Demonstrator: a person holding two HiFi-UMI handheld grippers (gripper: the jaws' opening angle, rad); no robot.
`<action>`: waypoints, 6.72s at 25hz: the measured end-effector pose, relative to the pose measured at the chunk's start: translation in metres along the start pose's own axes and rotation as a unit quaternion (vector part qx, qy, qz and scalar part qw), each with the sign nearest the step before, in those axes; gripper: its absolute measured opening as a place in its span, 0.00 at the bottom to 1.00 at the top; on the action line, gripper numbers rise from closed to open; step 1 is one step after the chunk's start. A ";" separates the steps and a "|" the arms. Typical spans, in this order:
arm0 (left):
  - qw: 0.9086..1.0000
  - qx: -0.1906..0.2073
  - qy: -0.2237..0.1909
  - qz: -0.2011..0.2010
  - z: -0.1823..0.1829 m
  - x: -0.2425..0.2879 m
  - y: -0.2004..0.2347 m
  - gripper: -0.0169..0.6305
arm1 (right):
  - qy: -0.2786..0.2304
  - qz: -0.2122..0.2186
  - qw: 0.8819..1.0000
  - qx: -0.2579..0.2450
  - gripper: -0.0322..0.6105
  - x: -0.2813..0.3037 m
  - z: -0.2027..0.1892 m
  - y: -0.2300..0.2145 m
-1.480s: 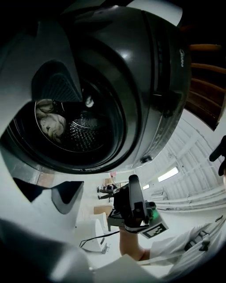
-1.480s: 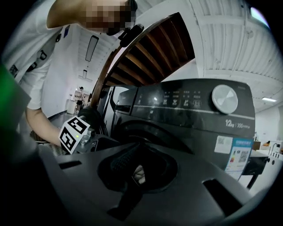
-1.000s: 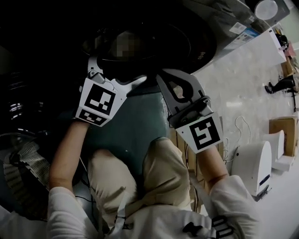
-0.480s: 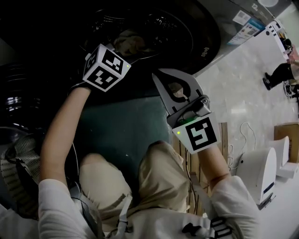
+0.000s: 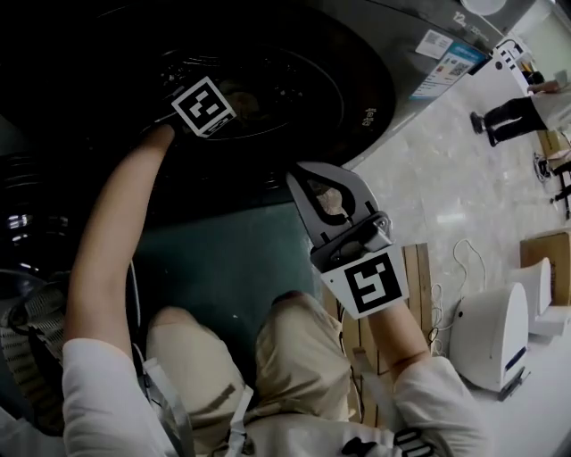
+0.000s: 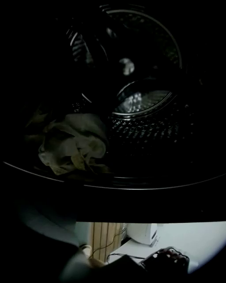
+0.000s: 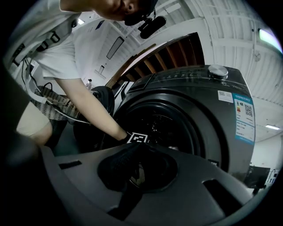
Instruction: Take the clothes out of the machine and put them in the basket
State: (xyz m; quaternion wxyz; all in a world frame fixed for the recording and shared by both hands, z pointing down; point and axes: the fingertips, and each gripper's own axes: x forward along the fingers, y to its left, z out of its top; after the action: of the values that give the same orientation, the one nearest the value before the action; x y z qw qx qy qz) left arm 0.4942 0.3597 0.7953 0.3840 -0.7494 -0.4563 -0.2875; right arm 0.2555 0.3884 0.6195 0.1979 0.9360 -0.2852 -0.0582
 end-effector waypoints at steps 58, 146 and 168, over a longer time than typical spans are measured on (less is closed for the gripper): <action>0.995 0.010 -0.049 0.087 0.036 -0.046 -0.003 0.39 | -0.003 0.004 0.999 0.053 0.07 0.013 0.036 -0.011; 0.500 -0.735 -0.057 0.454 -0.461 -0.721 -0.271 0.41 | 0.026 0.741 0.671 0.006 0.07 0.108 0.496 0.543; 0.466 -0.842 0.062 0.265 -0.660 -0.443 -0.301 0.52 | 0.087 0.740 0.667 0.012 0.07 0.139 0.310 0.584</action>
State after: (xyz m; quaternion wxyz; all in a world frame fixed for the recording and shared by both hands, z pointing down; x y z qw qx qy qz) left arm -0.0162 -0.3120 0.8999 -0.3472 -0.7755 0.2518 -0.4633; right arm 0.0034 -0.2371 0.5722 0.1886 0.4206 -0.8663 0.1926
